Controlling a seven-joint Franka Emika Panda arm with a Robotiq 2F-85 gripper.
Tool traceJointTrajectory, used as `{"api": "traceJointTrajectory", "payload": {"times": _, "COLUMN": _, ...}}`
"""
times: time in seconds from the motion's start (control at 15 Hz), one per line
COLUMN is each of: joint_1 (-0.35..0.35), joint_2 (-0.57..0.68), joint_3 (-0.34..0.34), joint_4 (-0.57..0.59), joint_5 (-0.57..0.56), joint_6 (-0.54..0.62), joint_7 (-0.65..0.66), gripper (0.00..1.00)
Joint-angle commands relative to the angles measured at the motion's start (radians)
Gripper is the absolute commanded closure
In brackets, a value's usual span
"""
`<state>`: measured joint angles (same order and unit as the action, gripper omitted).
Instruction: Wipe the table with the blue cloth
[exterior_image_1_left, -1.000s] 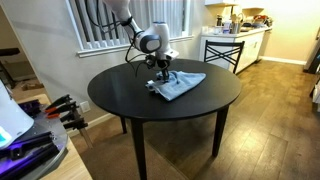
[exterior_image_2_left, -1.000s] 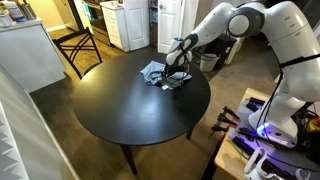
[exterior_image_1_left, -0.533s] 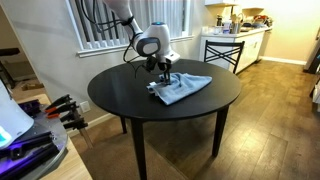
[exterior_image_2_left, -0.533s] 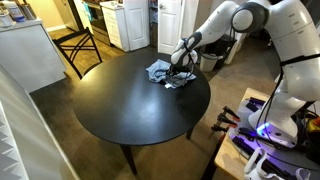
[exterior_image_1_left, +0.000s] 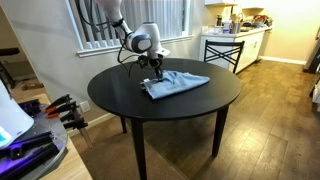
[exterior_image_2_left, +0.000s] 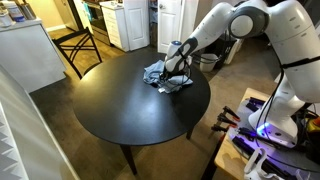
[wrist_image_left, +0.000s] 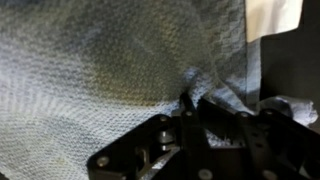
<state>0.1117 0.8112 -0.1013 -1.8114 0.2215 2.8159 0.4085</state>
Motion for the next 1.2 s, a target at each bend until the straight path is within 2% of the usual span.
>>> {"api": "traceJointTrajectory", "payload": {"times": 0.0, "joint_1": 0.18, "joint_2": 0.055, "joint_3": -0.051, "joint_4": 0.066, "joint_5": -0.098, "joint_6": -0.091, "joint_7": 0.081, "gripper": 0.98}}
{"api": "traceJointTrajectory", "payload": {"times": 0.33, "joint_1": 0.329, "joint_2": 0.101, "joint_3": -0.053, "joint_4": 0.18, "joint_5": -0.219, "joint_6": -0.22, "joint_7": 0.118, "gripper": 0.98}}
{"api": "traceJointTrajectory", "payload": {"times": 0.6, "joint_1": 0.408, "joint_2": 0.142, "joint_3": -0.035, "joint_4": 0.26, "joint_5": -0.315, "joint_6": -0.304, "joint_7": 0.109, "gripper": 0.98}}
{"api": "traceJointTrajectory", "payload": {"times": 1.13, "joint_1": 0.509, "joint_2": 0.195, "joint_3": 0.052, "joint_4": 0.357, "joint_5": -0.461, "joint_6": -0.446, "joint_7": 0.043, "gripper": 0.98}}
